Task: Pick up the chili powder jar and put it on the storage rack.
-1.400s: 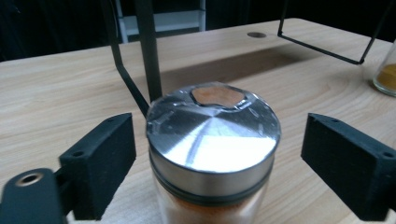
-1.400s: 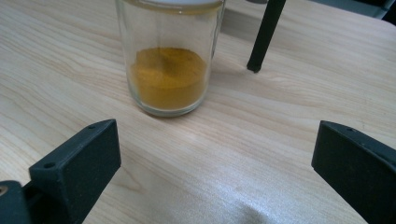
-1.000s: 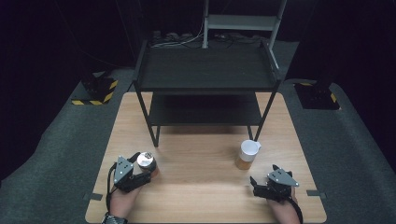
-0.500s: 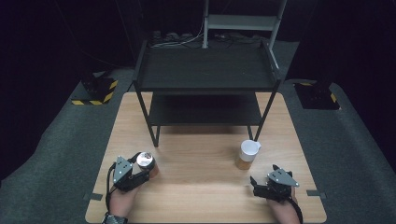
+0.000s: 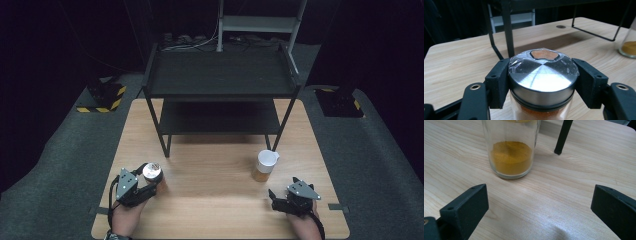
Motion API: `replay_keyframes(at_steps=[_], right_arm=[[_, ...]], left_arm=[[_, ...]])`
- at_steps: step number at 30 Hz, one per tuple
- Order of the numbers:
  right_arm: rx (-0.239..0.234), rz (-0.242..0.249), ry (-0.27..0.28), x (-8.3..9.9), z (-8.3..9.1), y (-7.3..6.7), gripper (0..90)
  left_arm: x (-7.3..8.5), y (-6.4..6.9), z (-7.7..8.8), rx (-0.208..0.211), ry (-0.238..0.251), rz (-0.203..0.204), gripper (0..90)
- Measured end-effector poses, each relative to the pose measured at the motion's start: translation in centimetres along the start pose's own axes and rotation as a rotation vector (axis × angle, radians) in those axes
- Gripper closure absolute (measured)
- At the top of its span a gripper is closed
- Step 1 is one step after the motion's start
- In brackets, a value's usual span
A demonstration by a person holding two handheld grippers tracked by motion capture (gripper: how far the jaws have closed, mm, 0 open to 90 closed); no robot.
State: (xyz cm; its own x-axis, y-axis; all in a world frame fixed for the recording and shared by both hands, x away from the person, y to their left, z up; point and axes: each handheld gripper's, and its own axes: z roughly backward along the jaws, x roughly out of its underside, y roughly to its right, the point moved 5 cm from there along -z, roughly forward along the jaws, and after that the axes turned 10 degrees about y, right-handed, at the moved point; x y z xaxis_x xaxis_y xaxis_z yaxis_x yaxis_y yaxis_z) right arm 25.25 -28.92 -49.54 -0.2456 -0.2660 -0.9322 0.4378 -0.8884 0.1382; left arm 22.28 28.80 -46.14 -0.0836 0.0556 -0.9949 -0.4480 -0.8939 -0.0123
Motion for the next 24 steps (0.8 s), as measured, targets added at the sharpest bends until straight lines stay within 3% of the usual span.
replay_keyframes(at_steps=[6,13,18,24], right_arm=[[-0.009,-0.009,-0.005,-0.1,-0.1,0.2,0.5],[-0.012,-0.012,-0.001,0.0,0.0,0.3,0.5],[-0.016,-0.020,0.003,0.0,0.0,0.4,0.6],[-0.013,-0.015,0.005,0.1,0.1,0.3,0.7]], left_arm=[[-1.4,0.3,0.4,0.030,0.013,0.009,34.7],[-4.4,1.2,1.0,0.062,0.067,0.010,34.7],[-5.6,1.6,0.9,0.079,0.090,-0.006,34.7],[-7.0,1.8,0.4,0.094,0.114,0.004,34.7]])
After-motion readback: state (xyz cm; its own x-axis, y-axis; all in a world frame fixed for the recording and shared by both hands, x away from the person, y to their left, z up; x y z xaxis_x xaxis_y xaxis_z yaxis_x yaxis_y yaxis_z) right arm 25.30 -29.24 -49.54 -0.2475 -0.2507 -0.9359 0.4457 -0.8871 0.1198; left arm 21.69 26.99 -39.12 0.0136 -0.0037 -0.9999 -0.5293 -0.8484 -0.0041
